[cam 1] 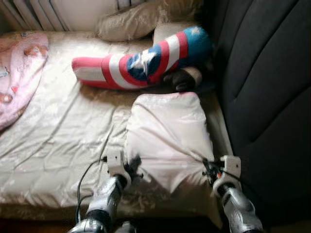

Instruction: Clean up the room

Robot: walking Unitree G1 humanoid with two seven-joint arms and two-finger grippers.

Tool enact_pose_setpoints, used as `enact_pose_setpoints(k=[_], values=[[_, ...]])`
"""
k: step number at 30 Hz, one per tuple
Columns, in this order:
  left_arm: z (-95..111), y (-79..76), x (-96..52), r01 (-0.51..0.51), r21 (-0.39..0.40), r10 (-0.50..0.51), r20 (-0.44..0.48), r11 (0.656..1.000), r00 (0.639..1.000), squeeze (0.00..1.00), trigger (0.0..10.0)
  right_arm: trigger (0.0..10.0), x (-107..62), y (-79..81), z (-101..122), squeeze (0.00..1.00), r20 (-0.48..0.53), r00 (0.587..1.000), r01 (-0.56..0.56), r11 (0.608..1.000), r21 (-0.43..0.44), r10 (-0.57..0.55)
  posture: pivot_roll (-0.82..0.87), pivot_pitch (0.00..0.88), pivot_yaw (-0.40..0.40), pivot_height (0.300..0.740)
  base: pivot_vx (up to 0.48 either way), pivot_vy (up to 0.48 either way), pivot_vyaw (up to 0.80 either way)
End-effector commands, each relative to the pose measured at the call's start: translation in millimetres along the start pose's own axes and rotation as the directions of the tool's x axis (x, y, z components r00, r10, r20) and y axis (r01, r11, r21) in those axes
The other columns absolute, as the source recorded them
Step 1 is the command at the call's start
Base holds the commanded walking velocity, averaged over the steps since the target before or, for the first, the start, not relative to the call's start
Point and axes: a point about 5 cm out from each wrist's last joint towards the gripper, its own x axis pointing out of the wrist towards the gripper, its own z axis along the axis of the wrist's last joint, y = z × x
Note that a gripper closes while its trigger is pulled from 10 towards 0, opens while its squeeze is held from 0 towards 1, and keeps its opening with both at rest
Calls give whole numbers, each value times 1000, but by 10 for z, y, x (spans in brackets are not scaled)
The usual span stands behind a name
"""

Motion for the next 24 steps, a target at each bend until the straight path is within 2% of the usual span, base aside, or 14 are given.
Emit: enact_pose_setpoints(k=[1, 4, 8, 24], values=[[87, 71, -22, -7, 37, 6, 44, 999, 999, 0, 10000, 10000, -45, -127, 44, 0, 43, 997, 56, 998, 13, -56, -14, 91, -12, 740, 0, 0, -800], [83, 70, -25, -6, 56, 4, 41, 998, 999, 0, 10000, 10000, -45, -133, 32, 0, 32, 998, 57, 998, 7, -57, -13, 89, -13, 740, 0, 0, -800], [79, 57, -22, -1, 79, -2, 35, 997, 999, 0, 10000, 10000, -43, -129, 25, 0, 29, 998, 56, 998, 5, -56, -9, 89, -15, 740, 0, -447, -800], [68, 78, -42, -1, 102, -2, 33, 995, 999, 0, 10000, 10000, -34, -89, -1, 0, 15, 999, 44, 999, 13, -44, -2, 104, -15, 740, 0, 0, -800]])
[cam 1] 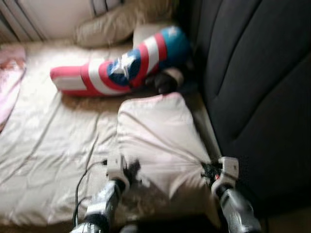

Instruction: Clean up the room

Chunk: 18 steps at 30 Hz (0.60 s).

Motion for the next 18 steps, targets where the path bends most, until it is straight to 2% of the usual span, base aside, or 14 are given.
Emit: enact_pose_setpoints(k=[1, 18], values=[[169, 36, 9, 2, 55, -7, 76, 998, 997, 0, 10000, 10000, -42, -114, 48, 0, 38, 998, 50, 999, 12, -50, -4, 106, -15, 740, 0, 0, -800], [201, 27, 19, 36, 114, -43, 65, 993, 997, 0, 10000, 10000, -54, -122, -5, 0, 18, 998, 52, 999, 13, -52, -1, 112, -19, 740, 0, 0, -800]])
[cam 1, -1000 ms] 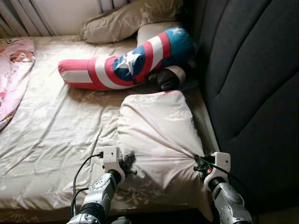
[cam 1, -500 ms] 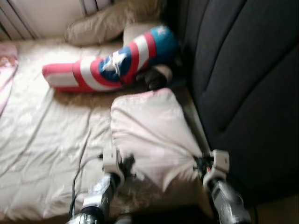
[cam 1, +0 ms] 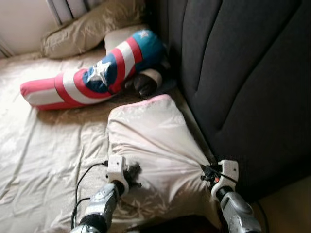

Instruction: Clean up the room

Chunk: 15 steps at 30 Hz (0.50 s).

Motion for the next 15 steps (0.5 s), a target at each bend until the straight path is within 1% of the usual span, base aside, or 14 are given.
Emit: enact_pose_setpoints(k=[1, 10, 12, 13, 15], values=[[247, -2, 47, 6, 57, -12, 102, 998, 995, 0, 10000, 10000, -46, -122, 38, 0, 37, 998, 51, 999, 13, -51, -1, 112, -19, 740, 0, 0, -800], [230, -22, 50, 9, 59, -15, 100, 998, 995, 0, 10000, 10000, -45, -136, 44, 0, 40, 997, 58, 998, 10, -59, -2, 112, -18, 740, 0, 0, -800], [227, -25, 48, 4, 78, -12, 100, 997, 995, 0, 10000, 10000, -46, -140, 45, 0, 42, 997, 64, 998, 9, -64, 0, 113, -18, 740, 0, 0, -800], [225, -23, 47, 2, 78, -10, 99, 997, 995, 0, 10000, 10000, -47, -147, 45, 0, 44, 996, 71, 997, 17, -72, 1, 112, -18, 740, 0, 0, -525], [225, -15, 44, -5, 77, -3, 101, 997, 995, 0, 10000, 10000, -47, -153, 44, 0, 45, 996, 79, 996, 27, -81, 2, 114, -16, 740, 0, 0, 0]])
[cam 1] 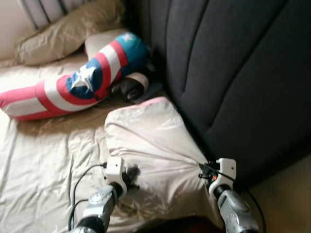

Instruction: Clean up the room

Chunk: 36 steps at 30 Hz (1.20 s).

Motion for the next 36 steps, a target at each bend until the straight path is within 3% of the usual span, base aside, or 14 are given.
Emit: enact_pose_setpoints(k=[1, 17, 24, 31, 36], values=[[224, -16, 56, -9, 56, 4, 92, 998, 996, 0, 10000, 10000, -71, -203, 43, 0, 45, 996, 81, 997, 17, -82, 2, 114, -16, 740, 0, -326, 0], [209, 3, 57, -29, 67, 24, 72, 997, 997, 0, 10000, 10000, -45, -207, 77, 0, 37, 996, 75, 997, -4, -75, 9, 120, -8, 740, 0, -342, 0], [188, 5, 60, -42, 75, 38, 54, 996, 998, 0, 10000, 10000, -7, -232, 164, 0, 28, 998, 67, 992, -108, -65, 8, 115, 0, 740, 0, -316, 0], [248, 12, 79, -64, -29, 67, 87, 998, 994, 0, 10000, 10000, 81, -201, 271, 0, -8, 1000, 15, 987, -159, -16, 12, 118, 2, 740, 0, 0, 0], [258, 30, 75, -77, -35, 80, 92, 996, 993, 0, 10000, 10000, 119, -147, 312, 0, -16, 999, -30, 984, -176, 27, 12, 122, 3, 740, 0, 0, 0]])
